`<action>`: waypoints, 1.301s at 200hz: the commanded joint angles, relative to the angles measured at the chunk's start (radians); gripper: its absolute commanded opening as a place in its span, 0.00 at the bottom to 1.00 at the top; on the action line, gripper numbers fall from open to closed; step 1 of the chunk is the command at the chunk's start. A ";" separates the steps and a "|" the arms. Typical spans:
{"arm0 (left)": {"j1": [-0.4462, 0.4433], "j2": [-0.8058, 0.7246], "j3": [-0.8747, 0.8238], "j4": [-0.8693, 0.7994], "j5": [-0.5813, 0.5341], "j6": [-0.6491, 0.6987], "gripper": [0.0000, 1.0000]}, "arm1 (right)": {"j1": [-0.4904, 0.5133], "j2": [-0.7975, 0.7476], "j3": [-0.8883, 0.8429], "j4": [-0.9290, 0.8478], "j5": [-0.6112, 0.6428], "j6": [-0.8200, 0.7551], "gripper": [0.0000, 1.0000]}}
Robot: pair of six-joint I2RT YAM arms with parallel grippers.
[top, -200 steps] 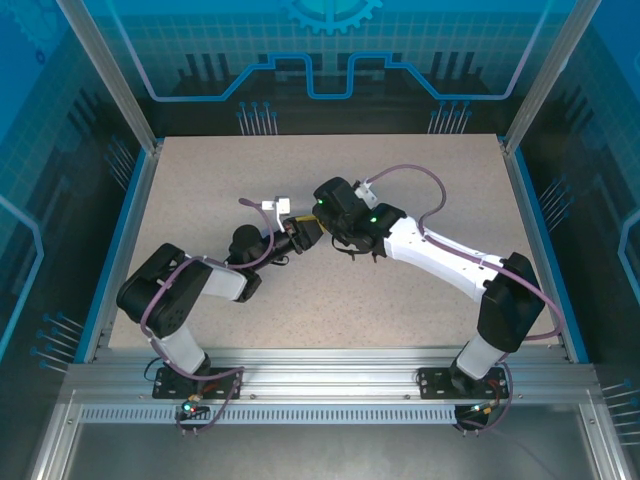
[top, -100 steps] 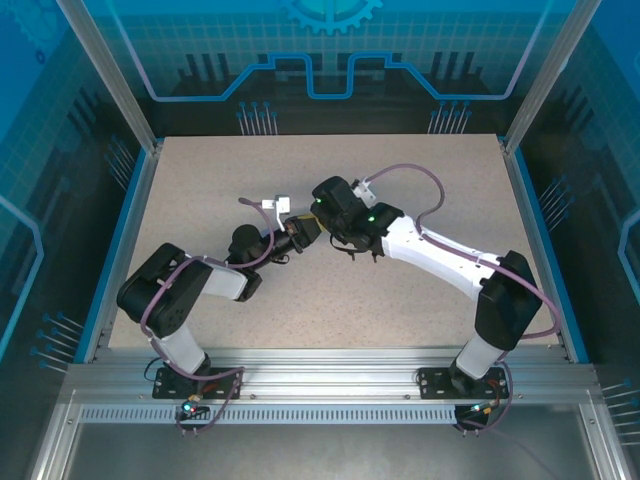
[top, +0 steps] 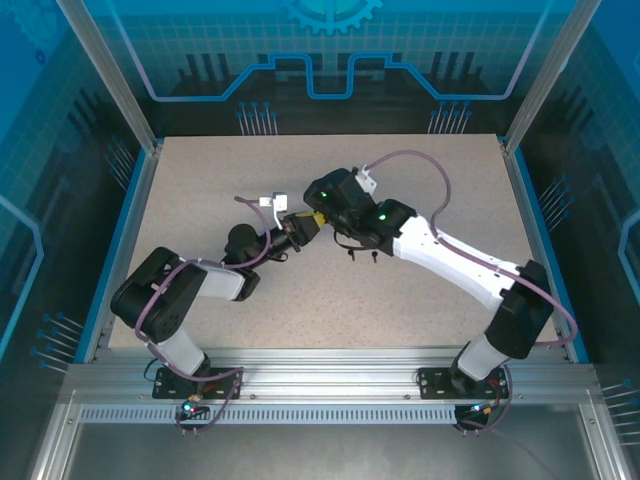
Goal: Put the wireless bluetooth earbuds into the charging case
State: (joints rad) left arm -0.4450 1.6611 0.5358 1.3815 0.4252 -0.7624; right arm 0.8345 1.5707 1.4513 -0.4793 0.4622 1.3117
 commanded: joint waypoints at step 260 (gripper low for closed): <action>0.132 -0.328 0.239 -0.742 0.418 0.189 0.00 | -0.267 -0.240 -0.378 0.430 -0.743 -0.914 0.76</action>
State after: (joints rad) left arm -0.3195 1.3590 0.7456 0.6174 0.8028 -0.5697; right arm 0.5751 1.3079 1.0721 -0.0853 -0.2668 0.4023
